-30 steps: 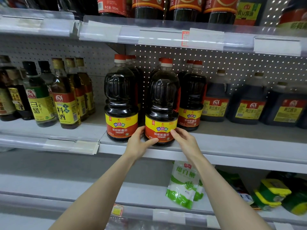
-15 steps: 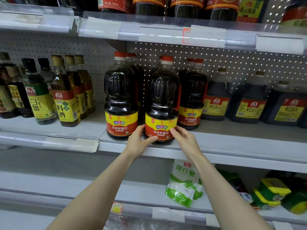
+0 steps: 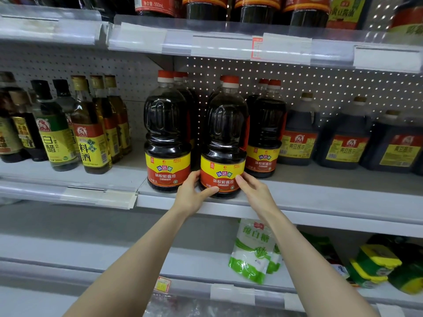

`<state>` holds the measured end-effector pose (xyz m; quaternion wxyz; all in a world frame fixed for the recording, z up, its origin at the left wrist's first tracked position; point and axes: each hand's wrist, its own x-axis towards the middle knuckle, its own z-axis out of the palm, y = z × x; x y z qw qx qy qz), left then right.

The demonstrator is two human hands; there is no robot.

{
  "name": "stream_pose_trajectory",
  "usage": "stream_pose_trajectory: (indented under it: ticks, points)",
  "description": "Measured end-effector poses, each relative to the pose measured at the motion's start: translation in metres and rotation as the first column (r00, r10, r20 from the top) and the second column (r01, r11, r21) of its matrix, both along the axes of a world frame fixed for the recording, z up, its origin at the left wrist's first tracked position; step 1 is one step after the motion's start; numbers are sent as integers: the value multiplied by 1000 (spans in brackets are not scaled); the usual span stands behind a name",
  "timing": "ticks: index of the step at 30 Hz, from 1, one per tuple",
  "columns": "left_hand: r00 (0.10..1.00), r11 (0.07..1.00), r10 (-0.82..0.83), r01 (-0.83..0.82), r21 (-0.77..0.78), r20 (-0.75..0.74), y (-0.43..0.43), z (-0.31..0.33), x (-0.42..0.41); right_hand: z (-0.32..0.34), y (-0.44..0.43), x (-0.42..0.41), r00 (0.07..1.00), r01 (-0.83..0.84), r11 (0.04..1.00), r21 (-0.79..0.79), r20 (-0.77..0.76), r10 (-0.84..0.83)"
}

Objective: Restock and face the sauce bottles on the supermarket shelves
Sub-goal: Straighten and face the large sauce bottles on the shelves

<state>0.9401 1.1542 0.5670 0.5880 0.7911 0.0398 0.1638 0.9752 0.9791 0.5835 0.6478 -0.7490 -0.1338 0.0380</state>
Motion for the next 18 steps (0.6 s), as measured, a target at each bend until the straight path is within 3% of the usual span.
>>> stream_pose_trajectory:
  ticks: [18]
  points:
    - [999, 1000, -23, 22, -12, -33, 0, 3, 0, 3, 1, 1, 1000, -4, 998, -63, -1, 4]
